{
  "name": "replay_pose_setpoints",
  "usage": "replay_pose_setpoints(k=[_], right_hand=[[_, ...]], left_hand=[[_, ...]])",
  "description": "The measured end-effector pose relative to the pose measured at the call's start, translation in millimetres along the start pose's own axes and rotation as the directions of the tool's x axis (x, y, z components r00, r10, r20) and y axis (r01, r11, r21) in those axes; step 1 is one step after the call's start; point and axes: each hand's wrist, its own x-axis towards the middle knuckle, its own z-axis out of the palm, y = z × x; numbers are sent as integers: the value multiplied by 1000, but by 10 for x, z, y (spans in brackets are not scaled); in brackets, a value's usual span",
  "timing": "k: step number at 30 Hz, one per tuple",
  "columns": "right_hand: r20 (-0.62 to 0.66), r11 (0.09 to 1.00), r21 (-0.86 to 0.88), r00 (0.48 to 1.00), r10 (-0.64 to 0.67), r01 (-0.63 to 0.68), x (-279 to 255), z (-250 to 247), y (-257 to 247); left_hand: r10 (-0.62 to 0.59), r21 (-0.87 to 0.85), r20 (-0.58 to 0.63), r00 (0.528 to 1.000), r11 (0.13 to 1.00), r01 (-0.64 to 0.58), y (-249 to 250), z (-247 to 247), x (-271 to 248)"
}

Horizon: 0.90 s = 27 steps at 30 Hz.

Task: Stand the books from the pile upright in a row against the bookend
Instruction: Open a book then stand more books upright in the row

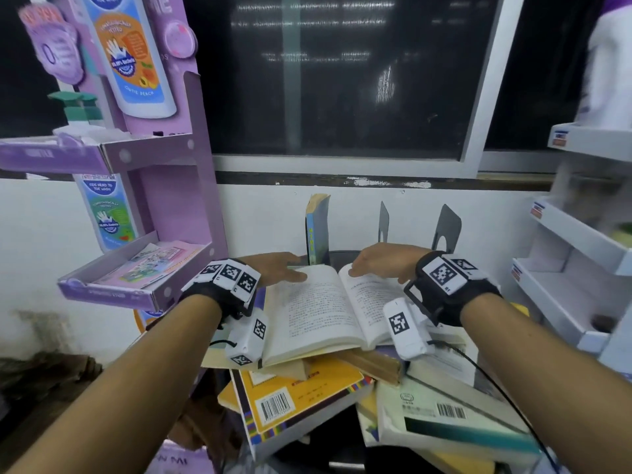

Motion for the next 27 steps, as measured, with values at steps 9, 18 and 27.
replay_pose_setpoints(k=[9, 18, 27], right_hand=[[-31, 995, -25, 995, 91, -92, -21, 85, 354], [-22, 982, -23, 982, 186, -187, 115, 123, 618], [-29, 973, 89, 976, 216, -212, 245, 135, 727]], left_hand=[[-113, -30, 82, 990, 993, 116, -49, 148, -56], [-214, -198, 105, 971, 953, 231, -150, 263, 41], [-212, -185, 120, 970, 955, 231, -155, 264, 86]])
